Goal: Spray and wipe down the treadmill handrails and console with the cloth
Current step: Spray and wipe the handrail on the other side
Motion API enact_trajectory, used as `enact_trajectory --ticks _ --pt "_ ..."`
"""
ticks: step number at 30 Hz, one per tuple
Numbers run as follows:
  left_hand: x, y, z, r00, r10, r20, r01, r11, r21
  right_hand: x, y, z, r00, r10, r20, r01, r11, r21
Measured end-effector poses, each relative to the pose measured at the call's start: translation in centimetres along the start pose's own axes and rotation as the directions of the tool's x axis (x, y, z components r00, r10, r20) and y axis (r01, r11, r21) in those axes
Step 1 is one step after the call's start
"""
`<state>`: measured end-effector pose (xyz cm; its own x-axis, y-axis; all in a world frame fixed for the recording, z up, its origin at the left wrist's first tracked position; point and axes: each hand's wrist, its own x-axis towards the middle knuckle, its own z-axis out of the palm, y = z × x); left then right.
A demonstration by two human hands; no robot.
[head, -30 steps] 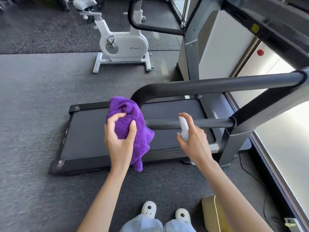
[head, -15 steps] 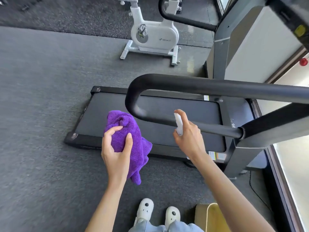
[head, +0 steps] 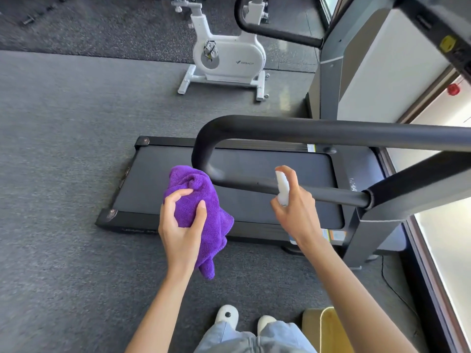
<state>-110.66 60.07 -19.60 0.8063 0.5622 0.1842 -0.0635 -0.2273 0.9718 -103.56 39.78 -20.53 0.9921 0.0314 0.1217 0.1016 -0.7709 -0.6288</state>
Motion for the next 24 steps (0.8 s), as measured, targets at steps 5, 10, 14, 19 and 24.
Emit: enact_trajectory --ticks 5,10,14,19,24 --pt "-0.4 0.1 1.1 0.999 -0.010 0.034 0.011 1.000 -0.015 -0.9 1.3 -1.4 0.999 0.033 -0.025 -0.033 0.999 0.001" --pt "-0.9 0.5 2.7 0.997 0.009 0.072 -0.009 1.000 -0.006 -2.2 3.8 -2.6 0.993 0.096 -0.070 -0.094 0.995 0.027" --pt "-1.3 0.7 3.7 0.997 0.011 0.077 -0.011 1.000 0.000 -2.5 5.1 -3.2 0.975 0.167 -0.143 -0.143 0.975 0.169" --pt "-1.8 0.8 4.7 0.997 0.012 0.083 -0.014 1.000 0.025 -2.4 6.2 -3.8 0.974 0.200 -0.108 -0.189 0.976 0.104" --pt "-2.4 1.0 5.7 0.995 0.016 0.096 -0.019 0.999 0.029 -2.6 7.4 -4.6 0.973 0.194 -0.124 -0.187 0.980 0.066"
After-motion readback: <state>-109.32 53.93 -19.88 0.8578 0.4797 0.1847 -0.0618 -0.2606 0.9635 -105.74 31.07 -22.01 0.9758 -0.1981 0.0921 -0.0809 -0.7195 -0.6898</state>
